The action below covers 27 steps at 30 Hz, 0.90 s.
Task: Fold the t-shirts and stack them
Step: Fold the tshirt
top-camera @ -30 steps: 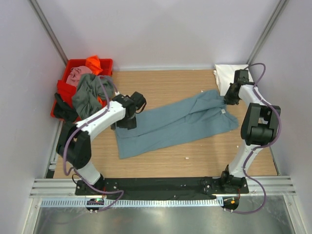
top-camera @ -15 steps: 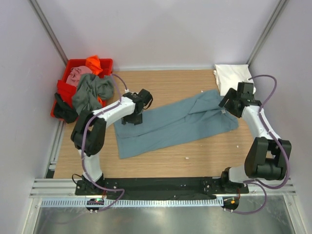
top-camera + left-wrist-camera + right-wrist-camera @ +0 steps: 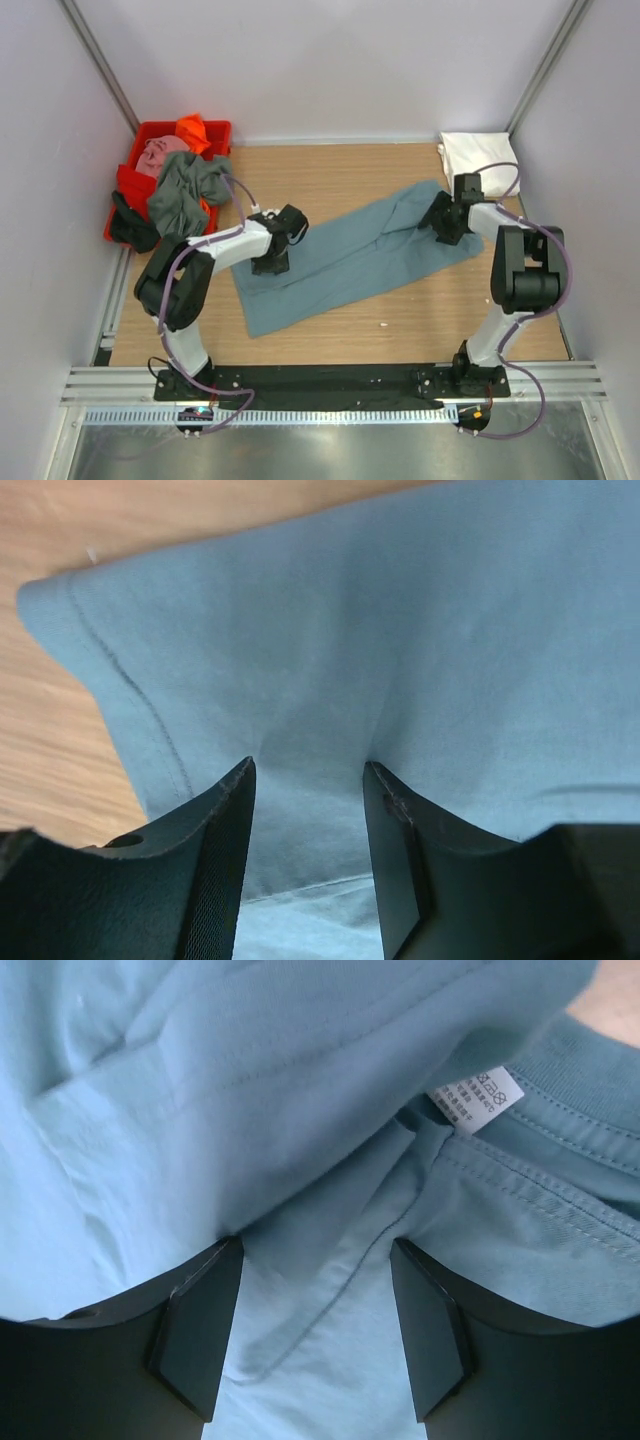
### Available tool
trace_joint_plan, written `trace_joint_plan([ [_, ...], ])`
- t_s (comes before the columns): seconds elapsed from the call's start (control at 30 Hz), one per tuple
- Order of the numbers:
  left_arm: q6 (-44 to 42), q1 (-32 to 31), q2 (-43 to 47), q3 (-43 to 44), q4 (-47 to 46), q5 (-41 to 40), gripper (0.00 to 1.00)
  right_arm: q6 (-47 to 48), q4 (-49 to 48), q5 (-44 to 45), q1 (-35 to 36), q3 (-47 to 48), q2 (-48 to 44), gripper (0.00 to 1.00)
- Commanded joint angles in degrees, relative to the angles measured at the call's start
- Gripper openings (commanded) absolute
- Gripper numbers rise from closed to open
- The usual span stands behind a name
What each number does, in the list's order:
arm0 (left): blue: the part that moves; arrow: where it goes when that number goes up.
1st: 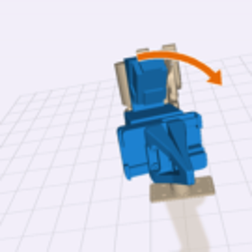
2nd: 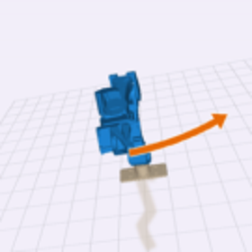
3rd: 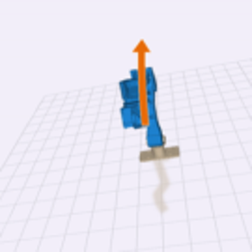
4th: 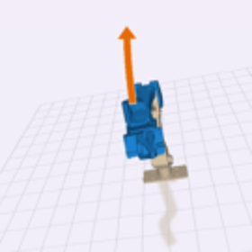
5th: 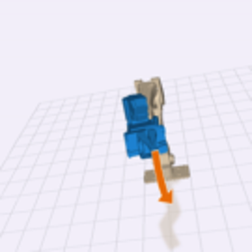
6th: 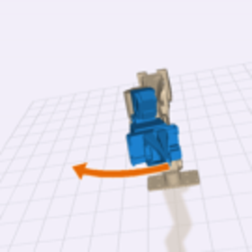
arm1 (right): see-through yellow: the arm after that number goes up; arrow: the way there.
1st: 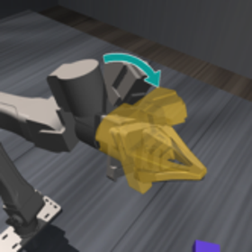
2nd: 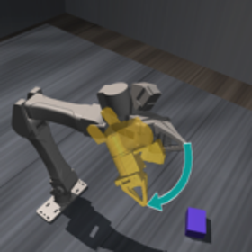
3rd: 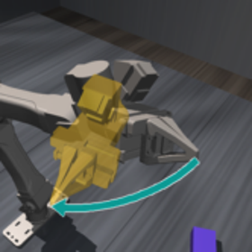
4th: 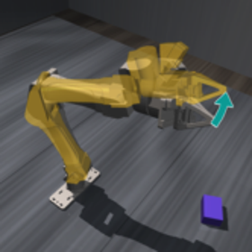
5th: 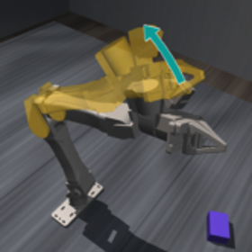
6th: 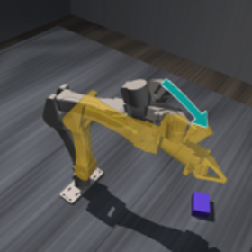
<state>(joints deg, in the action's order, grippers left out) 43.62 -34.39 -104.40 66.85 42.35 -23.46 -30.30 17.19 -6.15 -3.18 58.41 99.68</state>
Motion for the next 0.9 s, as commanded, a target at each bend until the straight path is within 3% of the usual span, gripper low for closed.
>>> trace_joint_plan([
  [0.0,4.18,-2.87,2.26,-7.51,0.11,5.61,0.48,-0.81,-0.68,-0.18,3.17,8.69,8.32,0.67],
  [0.17,10.95,-12.43,7.27,-15.24,-2.27,11.59,0.46,-0.46,6.0,-0.61,7.57,28.47,23.61,0.67],
  [0.27,18.85,-23.59,9.39,-14.48,-6.98,16.5,0.46,0.77,9.17,-5.17,9.76,45.08,34.83,0.67],
  [0.3,20.18,-26.05,9.13,-14.12,-10.23,23.13,0.45,1.56,9.7,-7.1,10.29,54.26,37.49,0.67],
  [0.37,23.62,-33.0,8.08,-8.97,-13.34,26.45,0.45,2.7,12.16,-11.85,11.61,63.88,45.72,0.68],
  [0.4,23.53,-35.02,6.42,-6.15,-12.21,26.45,0.49,2.97,13.38,-13.43,11.88,72.63,47.96,0.69],
  [0.5,21.78,-39.08,4.65,4.67,-4.22,24.09,0.63,1.92,15.5,-16.7,11.79,84.63,53.06,0.73],
  [0.67,19.76,-39.88,11.57,9.87,5.17,14.17,0.85,5.08,11.73,-15.56,11.53,79.6,43.52,0.86],
  [0.87,13.52,-35.4,15.37,12.87,16.52,-1.3,0.88,5.53,4.44,-7.74,11.35,53.77,22.25,0.87],
])
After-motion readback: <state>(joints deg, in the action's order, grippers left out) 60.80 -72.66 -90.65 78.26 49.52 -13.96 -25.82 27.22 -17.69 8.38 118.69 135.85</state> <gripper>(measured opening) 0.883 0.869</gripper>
